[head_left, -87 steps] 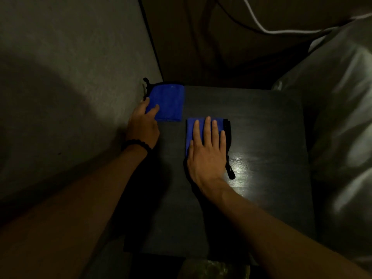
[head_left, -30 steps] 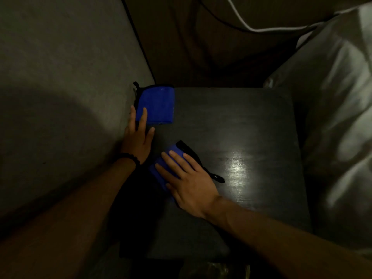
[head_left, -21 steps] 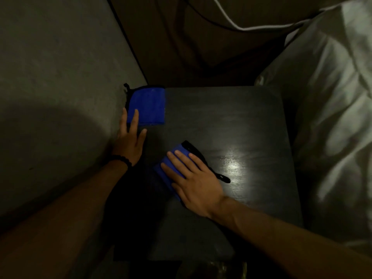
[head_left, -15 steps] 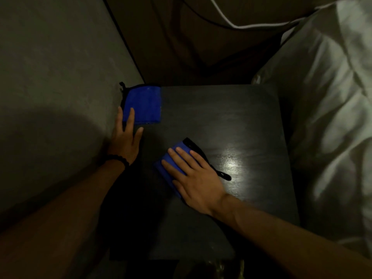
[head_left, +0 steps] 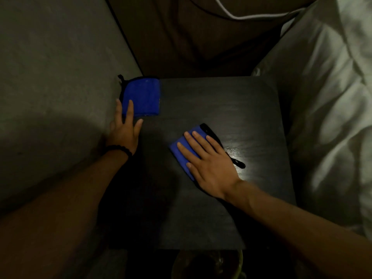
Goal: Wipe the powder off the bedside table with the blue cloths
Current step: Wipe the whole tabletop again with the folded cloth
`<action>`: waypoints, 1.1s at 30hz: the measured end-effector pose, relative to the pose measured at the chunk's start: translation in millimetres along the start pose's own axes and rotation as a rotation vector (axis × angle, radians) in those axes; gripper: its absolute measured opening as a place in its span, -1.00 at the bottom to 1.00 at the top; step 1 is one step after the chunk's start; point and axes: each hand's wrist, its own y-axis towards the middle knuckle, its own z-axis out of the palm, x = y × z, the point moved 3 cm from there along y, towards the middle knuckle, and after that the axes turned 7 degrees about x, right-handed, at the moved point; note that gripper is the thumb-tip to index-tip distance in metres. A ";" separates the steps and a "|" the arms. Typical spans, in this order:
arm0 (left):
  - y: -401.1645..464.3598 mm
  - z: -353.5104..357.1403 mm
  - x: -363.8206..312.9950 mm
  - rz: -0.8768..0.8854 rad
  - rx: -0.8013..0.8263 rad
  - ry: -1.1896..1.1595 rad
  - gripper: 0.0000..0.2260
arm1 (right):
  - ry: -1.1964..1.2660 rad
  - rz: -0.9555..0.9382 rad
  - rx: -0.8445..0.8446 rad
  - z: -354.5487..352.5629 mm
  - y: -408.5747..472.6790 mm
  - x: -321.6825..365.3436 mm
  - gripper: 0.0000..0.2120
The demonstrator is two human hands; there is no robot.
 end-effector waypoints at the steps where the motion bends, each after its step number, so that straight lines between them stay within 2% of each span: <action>1: 0.5 0.6 0.3 0.001 0.001 -0.014 -0.46 | -0.002 0.011 0.004 -0.2 -2.0 -4.3 -0.44; 14: 3.0 4.6 5.7 0.061 -0.018 -0.153 -0.46 | -0.005 0.199 0.012 0.0 -33.6 -63.8 -0.43; 17: -1.6 5.0 5.5 0.062 -0.124 -0.253 -0.38 | 0.006 0.246 0.021 -1.5 -42.0 -76.2 -0.40; 21: -5.8 6.8 7.2 -0.031 -0.210 -0.435 -0.30 | 0.023 0.293 0.017 -2.2 -51.6 -89.3 -0.38; 27: -6.7 9.1 5.6 -0.073 -0.205 -0.478 -0.32 | 0.026 0.377 -0.038 3.4 -61.7 -101.9 -0.40; 33: -7.3 10.0 3.6 -0.136 -0.211 -0.335 -0.32 | 0.036 0.442 -0.102 9.3 -71.8 -107.6 -0.42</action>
